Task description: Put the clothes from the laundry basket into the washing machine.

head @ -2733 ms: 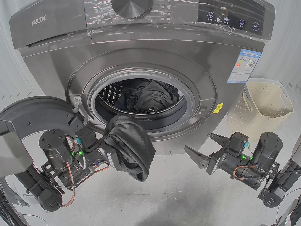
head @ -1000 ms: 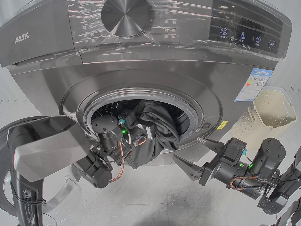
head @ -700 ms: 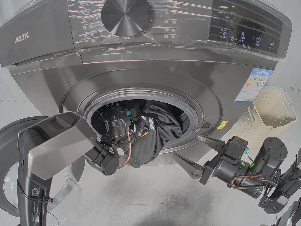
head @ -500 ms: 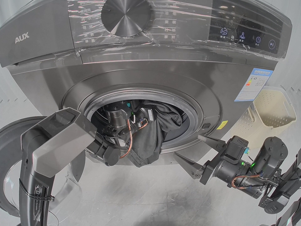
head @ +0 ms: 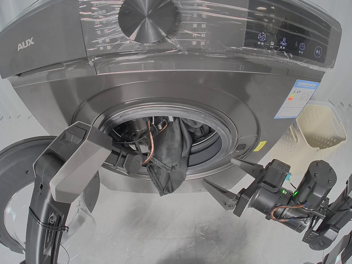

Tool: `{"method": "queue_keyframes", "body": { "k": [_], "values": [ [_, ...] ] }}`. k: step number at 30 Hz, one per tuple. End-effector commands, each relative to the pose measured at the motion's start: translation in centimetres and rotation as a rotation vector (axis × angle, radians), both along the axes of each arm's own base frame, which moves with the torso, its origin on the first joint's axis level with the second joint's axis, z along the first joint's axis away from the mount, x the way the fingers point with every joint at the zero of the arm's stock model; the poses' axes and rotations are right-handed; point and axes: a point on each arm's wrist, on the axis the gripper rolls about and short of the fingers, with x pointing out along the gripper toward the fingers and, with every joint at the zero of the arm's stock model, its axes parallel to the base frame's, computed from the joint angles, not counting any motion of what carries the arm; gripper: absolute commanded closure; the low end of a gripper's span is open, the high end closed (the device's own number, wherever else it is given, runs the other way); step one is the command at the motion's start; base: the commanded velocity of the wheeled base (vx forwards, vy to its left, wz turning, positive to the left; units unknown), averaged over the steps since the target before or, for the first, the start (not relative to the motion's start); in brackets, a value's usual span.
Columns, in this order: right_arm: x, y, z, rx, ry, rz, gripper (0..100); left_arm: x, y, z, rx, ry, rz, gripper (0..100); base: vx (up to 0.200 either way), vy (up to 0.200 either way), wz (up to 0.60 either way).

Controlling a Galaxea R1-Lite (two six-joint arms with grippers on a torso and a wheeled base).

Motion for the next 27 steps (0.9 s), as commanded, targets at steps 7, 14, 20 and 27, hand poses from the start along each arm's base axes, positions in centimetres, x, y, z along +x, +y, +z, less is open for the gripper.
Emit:
{"method": "queue_keyframes", "body": {
  "k": [7, 14, 20, 27],
  "values": [
    [0.0, 0.2, -0.2, -0.006, 0.004, 0.005, 0, -4.4, 0.3, -3.6, 0.142, 0.266, -0.060, 0, 0.000, 0.000, 0.00],
    [-0.2, 0.4, -0.1, -0.002, 0.003, 0.019, 0, -5.3, -0.6, -5.3, 0.187, 0.319, -0.119, 0, 0.000, 0.000, 0.00],
    [-0.2, 0.4, -0.2, -0.003, 0.006, 0.019, 0, -4.4, -1.0, -7.2, 0.222, 0.343, -0.123, 100, 0.000, 0.000, 0.00],
    [-0.2, 0.4, -0.1, -0.002, 0.003, 0.019, 0, -1.4, -1.7, -5.4, 0.146, 0.234, -0.041, 100, 0.000, 0.000, 0.00]
  ]
}}
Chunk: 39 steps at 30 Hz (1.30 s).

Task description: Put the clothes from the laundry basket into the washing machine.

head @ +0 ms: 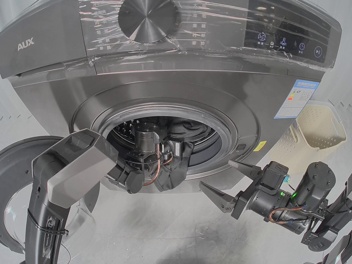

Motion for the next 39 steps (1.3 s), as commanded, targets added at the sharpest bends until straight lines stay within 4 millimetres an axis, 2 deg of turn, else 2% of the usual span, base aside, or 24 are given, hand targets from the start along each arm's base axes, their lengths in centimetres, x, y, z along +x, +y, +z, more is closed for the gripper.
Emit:
{"method": "queue_keyframes", "body": {
  "k": [1, 6, 10, 14, 15, 18, 20, 25, 28, 32, 33, 36, 39],
  "values": [
    [0.0, 0.0, 0.0, -0.001, -0.001, 0.001, 0, 3.0, -0.2, 1.3, -0.061, -0.098, 0.112, 100, 0.000, 0.000, 0.00],
    [0.1, 0.1, 0.0, 0.001, -0.001, 0.001, 0, 5.5, 0.9, 3.7, -0.146, -0.200, 0.196, 100, 0.000, 0.000, 0.00],
    [0.1, 0.1, 0.0, 0.002, -0.004, 0.001, 0, 5.9, 1.2, 5.2, -0.194, -0.233, 0.207, 100, 0.000, 0.000, 0.00],
    [0.1, 0.2, 0.1, 0.003, -0.005, 0.001, 0, 5.8, 1.2, 5.5, -0.204, -0.232, 0.205, 100, 0.000, 0.000, 0.00],
    [0.1, 0.2, 0.0, 0.002, -0.004, 0.001, 0, 5.7, 1.0, 5.4, -0.204, -0.229, 0.202, 0, 0.000, 0.000, 0.00],
    [0.2, 0.1, 0.0, 0.002, -0.004, -0.001, 0, 5.3, 0.8, 5.3, -0.214, -0.210, 0.194, 0, 0.000, 0.000, 0.00],
    [0.1, 0.1, 0.0, 0.003, -0.003, 0.001, 0, 4.0, 0.6, 5.5, -0.196, -0.157, 0.181, 0, 0.000, 0.000, 0.00],
    [0.1, 0.2, 0.1, 0.003, -0.005, 0.001, 0, 1.0, 0.6, 4.0, -0.083, 0.020, 0.120, 0, 0.000, 0.000, 0.00],
    [0.1, 0.2, 0.0, 0.002, -0.004, 0.001, 0, 0.4, 0.8, 2.7, -0.042, 0.070, 0.098, 0, 0.000, 0.000, 0.00],
    [0.1, 0.2, 0.0, 0.003, -0.003, 0.001, 0, 0.6, 0.9, 0.8, 0.005, 0.093, 0.096, 0, 0.000, 0.000, 0.00],
    [0.1, 0.2, 0.0, 0.003, -0.003, 0.001, 0, 0.7, 1.0, 0.4, 0.014, 0.097, 0.097, 100, 0.000, 0.000, 0.00],
    [0.1, 0.2, 0.0, 0.003, -0.003, 0.001, 0, 1.1, 0.9, -0.7, 0.033, 0.101, 0.084, 100, 0.000, 0.000, 0.00],
    [0.2, 0.2, 0.1, 0.005, -0.005, 0.001, 0, 1.6, 0.6, -0.5, 0.021, 0.085, 0.081, 100, 0.000, 0.000, 0.00]
  ]
}}
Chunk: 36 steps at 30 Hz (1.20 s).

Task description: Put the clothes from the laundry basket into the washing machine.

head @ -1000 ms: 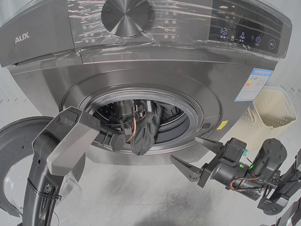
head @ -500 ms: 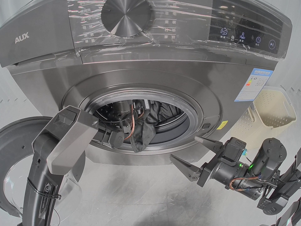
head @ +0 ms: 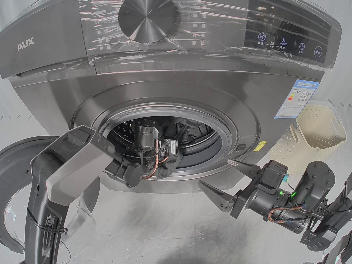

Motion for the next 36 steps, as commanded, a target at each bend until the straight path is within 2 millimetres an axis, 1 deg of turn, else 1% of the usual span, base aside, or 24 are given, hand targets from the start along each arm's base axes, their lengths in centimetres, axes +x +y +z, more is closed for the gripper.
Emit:
{"method": "queue_keyframes", "body": {
  "k": [1, 4, 6, 8, 12, 13, 15, 16, 29, 30, 33, 35, 36],
  "values": [
    [0.1, 0.1, -0.1, -0.001, 0.001, 0.001, 0, 0.9, -0.5, -0.2, -0.019, -0.021, 0.000, 100, 0.000, 0.000, 0.00],
    [0.0, 0.2, -0.1, -0.001, 0.001, 0.004, 0, 1.8, -0.9, 1.4, -0.062, -0.075, 0.014, 100, 0.000, 0.000, 0.00],
    [0.0, 0.2, -0.1, -0.001, 0.001, 0.005, 0, 2.4, -1.1, 1.8, -0.097, -0.100, 0.028, 100, 0.000, 0.000, 0.00],
    [0.1, 0.2, 0.0, -0.001, -0.001, 0.004, 0, 3.5, -1.4, 3.3, -0.162, -0.160, 0.076, 100, 0.000, 0.000, 0.00],
    [0.0, 0.2, 0.0, 0.001, -0.001, 0.005, 0, 5.3, -1.3, 4.8, -0.236, -0.261, 0.114, 100, 0.000, 0.000, 0.00],
    [0.0, 0.2, 0.0, 0.000, 0.000, 0.005, 0, 5.4, -1.3, 4.8, -0.239, -0.267, 0.115, 100, 0.000, 0.000, 0.00],
    [0.1, 0.2, 0.0, 0.000, 0.000, 0.004, 0, 6.1, -1.4, 5.0, -0.274, -0.331, 0.124, 100, 0.000, 0.000, 0.00],
    [0.1, 0.2, 0.0, 0.000, 0.000, 0.004, 0, 6.2, -1.4, 4.3, -0.271, -0.328, 0.128, 100, 0.000, 0.000, 0.00],
    [0.1, 0.2, 0.0, 0.000, 0.000, 0.004, 0, 6.3, -1.2, 4.7, -0.292, -0.367, 0.132, 100, 0.000, 0.000, 0.00],
    [0.1, 0.2, 0.0, 0.002, -0.002, 0.004, 0, 6.3, -1.2, 4.7, -0.291, -0.366, 0.132, 0, 0.000, 0.000, 0.00],
    [0.1, 0.2, 0.0, 0.001, -0.001, 0.004, 0, 6.0, -1.5, 5.2, -0.294, -0.370, 0.123, 0, 0.000, 0.000, 0.00],
    [0.0, 0.2, 0.0, 0.001, -0.001, 0.004, 0, 5.3, -2.2, 6.7, -0.313, -0.391, 0.109, 0, 0.000, 0.000, 0.00],
    [0.0, 0.2, 0.0, 0.002, -0.002, 0.004, 0, 5.1, -2.3, 6.8, -0.313, -0.389, 0.106, 0, 0.000, 0.000, 0.00]
  ]
}}
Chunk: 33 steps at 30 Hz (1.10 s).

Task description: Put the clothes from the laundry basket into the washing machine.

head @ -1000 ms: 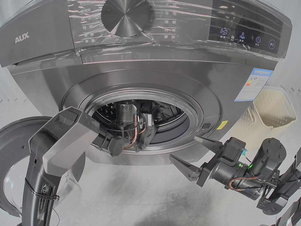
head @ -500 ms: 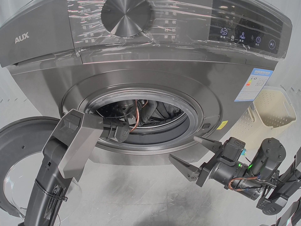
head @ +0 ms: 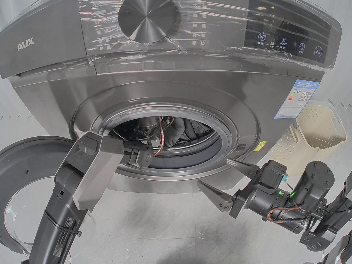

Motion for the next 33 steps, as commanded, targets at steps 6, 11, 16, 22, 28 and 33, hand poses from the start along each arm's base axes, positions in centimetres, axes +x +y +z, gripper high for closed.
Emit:
{"method": "queue_keyframes", "body": {
  "k": [6, 11, 16, 22, 28, 33],
  "values": [
    [-0.1, -0.1, 0.1, 0.004, -0.003, 0.001, 0, -7.0, -0.7, 1.8, 0.115, 0.153, -0.072, 0, 0.000, 0.000, 0.00],
    [-0.1, 0.0, 0.1, 0.001, -0.001, 0.002, 0, -9.7, 0.4, -0.9, 0.215, 0.211, -0.079, 0, 0.000, 0.000, 0.00],
    [-0.2, 0.0, 0.0, 0.001, 0.003, 0.004, 0, -12.6, 1.0, -1.8, 0.263, 0.240, -0.134, 0, 0.000, 0.000, 0.00],
    [-0.2, -0.1, 0.0, -0.001, 0.003, 0.004, 0, -16.3, 1.2, -2.0, 0.295, 0.268, -0.183, 0, 0.000, 0.000, 0.00],
    [-0.8, -0.6, -0.1, -0.010, 0.012, 0.007, 0, -20.1, 1.8, -3.6, 0.311, 0.274, -0.224, 0, 0.000, 0.000, 0.00],
    [-1.9, -1.2, -0.5, -0.034, 0.029, 0.031, 0, -24.6, 2.9, -3.3, 0.317, 0.237, -0.293, 0, 0.000, 0.000, 0.00]
  ]
}}
